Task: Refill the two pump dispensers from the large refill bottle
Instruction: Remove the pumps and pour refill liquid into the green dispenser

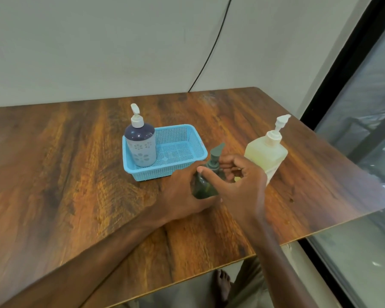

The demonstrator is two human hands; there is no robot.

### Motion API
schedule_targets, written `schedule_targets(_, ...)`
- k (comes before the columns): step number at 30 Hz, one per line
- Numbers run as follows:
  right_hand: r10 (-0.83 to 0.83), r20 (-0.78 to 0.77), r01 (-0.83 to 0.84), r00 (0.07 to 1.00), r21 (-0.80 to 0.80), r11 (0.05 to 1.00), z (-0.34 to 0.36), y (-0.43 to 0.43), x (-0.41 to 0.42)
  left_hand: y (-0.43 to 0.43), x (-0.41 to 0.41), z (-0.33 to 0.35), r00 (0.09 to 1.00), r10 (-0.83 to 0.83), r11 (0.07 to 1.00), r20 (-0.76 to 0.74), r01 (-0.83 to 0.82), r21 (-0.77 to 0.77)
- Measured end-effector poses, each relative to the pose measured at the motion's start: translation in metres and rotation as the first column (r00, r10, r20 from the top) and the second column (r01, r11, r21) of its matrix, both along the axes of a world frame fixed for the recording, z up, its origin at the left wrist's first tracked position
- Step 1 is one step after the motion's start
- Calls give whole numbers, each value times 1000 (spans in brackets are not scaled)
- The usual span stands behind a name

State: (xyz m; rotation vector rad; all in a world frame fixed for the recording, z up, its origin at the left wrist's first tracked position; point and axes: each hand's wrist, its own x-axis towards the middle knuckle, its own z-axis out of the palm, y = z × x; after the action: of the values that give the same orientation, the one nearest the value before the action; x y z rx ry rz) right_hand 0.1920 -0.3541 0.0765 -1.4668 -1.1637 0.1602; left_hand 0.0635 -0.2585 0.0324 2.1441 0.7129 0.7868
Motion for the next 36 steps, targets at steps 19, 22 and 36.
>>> schedule_targets(19, 147, -2, -147, 989, -85, 985, -1, -1, -10, 29, -27, -5, 969, -245, 965, 30, 247, -84)
schedule_targets(22, 289, -133, -306, 948, -130, 943, 0, -7, -7, 29, -27, -11, 970, -242, 960, 28, 243, -137)
schedule_targets(36, 295, -250, -315, 922, -44, 948, -4, -12, -21, 24, -28, -12, 959, -263, 943, 107, 279, -184)
